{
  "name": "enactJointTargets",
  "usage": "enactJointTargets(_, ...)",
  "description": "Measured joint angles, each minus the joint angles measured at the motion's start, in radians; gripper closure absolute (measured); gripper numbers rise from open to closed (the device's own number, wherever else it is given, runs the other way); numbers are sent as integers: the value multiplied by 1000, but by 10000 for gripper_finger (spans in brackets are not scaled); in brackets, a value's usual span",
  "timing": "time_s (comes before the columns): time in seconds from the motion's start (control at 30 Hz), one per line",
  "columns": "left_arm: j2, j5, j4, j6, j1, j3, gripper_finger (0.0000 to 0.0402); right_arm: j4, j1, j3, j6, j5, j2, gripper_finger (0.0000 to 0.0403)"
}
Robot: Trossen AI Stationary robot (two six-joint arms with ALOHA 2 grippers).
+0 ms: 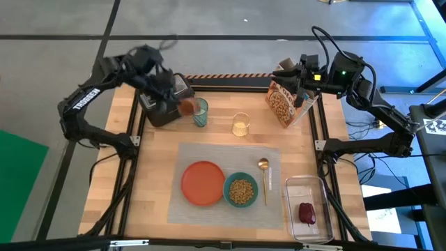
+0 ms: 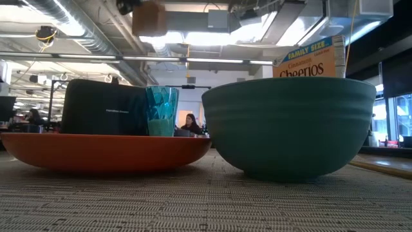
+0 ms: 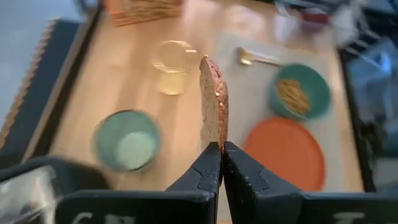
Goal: Arrange a breakfast setting
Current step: Put the bread on the orange plate
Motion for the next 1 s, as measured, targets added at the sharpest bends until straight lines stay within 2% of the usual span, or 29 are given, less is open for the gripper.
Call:
enactJointTargets(0.17,3,-113,20,-15,-250,-52,391,0,0,0,4,3,0,315)
enactJointTargets(0.43,6,-289,262,-74,-572,-308,391,0,0,0,23,18,0,315)
enactJointTargets(0.73,6,-419,441,3,-743,-603,391,0,0,0,50,19,0,315)
enactJointTargets(1.0,6,-440,596,111,-826,-712,391,0,0,0,52,35,0,315)
